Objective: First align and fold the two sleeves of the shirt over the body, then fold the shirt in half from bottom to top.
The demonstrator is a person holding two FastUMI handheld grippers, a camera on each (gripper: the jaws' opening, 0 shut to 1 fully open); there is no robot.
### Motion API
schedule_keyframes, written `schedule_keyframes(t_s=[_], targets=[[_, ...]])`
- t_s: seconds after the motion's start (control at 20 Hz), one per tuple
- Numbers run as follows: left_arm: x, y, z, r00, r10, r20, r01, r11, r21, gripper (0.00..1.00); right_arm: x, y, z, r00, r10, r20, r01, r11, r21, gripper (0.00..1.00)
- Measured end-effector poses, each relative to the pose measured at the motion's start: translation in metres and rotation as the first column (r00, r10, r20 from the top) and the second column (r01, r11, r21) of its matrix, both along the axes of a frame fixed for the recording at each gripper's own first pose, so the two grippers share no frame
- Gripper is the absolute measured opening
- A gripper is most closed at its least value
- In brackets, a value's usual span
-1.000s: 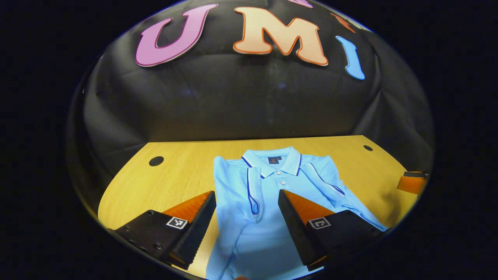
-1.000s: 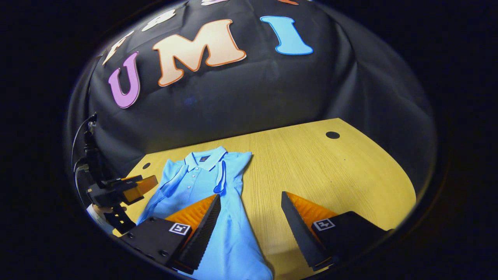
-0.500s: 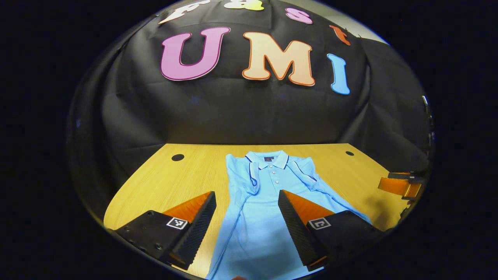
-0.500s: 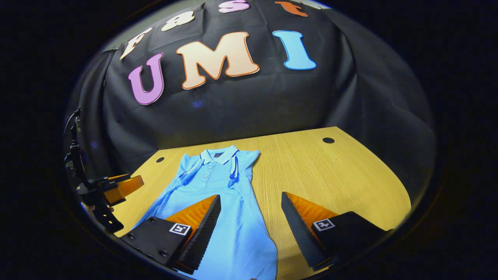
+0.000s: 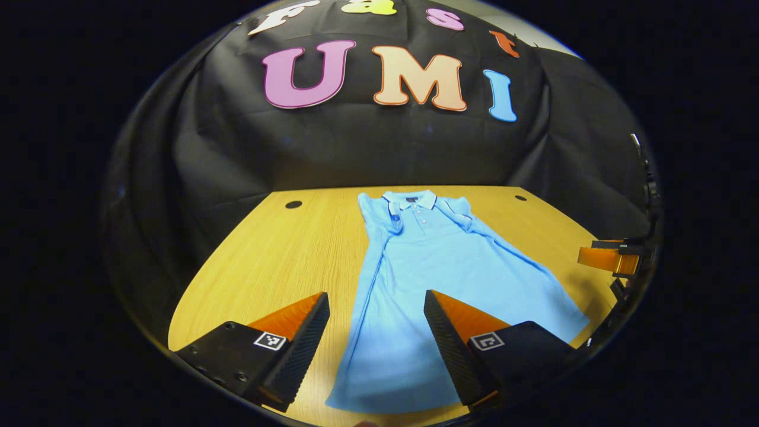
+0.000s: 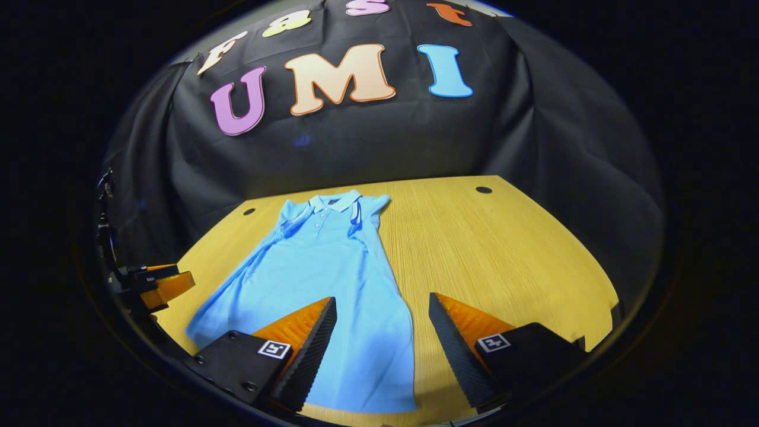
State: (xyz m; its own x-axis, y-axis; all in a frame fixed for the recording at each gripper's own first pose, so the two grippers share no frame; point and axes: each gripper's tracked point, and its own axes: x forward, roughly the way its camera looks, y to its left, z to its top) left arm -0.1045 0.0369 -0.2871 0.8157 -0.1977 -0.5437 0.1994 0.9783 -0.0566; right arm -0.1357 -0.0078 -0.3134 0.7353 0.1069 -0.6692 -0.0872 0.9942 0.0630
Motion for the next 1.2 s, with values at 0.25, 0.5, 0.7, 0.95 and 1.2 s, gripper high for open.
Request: schedule_keyframes(t_s=[0.25, 0.5, 0.7, 0.95, 1.2], targets=[[-0.039, 0.014, -0.032, 0.997, 0.001, -0.072, 0.001, 1.0, 0.03, 0.96, -0.041, -0.001, -0.019, 0.998, 0.041, -0.038, -0.043, 0.997, -0.07, 0.98], [-0.069, 0.031, -0.06, 0.992, 0.014, -0.126, 0.001, 0.993, 0.118, 0.96, -0.077, -0.007, -0.048, 0.993, 0.049, -0.109, -0.063, 0.989, -0.132, 0.99], [-0.089, 0.03, -0.075, 0.985, 0.019, -0.172, 0.003, 0.992, 0.127, 0.96, -0.1, -0.01, -0.063, 0.985, 0.054, -0.164, -0.08, 0.984, -0.157, 0.94], [-0.087, 0.026, -0.074, 0.99, 0.0, -0.139, 0.019, 0.991, 0.132, 0.94, -0.104, -0.005, -0.069, 0.982, 0.052, -0.182, -0.078, 0.987, -0.142, 0.97], [-0.088, 0.006, -0.075, 0.99, 0.025, -0.142, -0.023, 1.0, 0.015, 0.53, -0.107, 0.006, -0.073, 0.974, 0.046, -0.223, -0.066, 0.994, -0.084, 0.82]])
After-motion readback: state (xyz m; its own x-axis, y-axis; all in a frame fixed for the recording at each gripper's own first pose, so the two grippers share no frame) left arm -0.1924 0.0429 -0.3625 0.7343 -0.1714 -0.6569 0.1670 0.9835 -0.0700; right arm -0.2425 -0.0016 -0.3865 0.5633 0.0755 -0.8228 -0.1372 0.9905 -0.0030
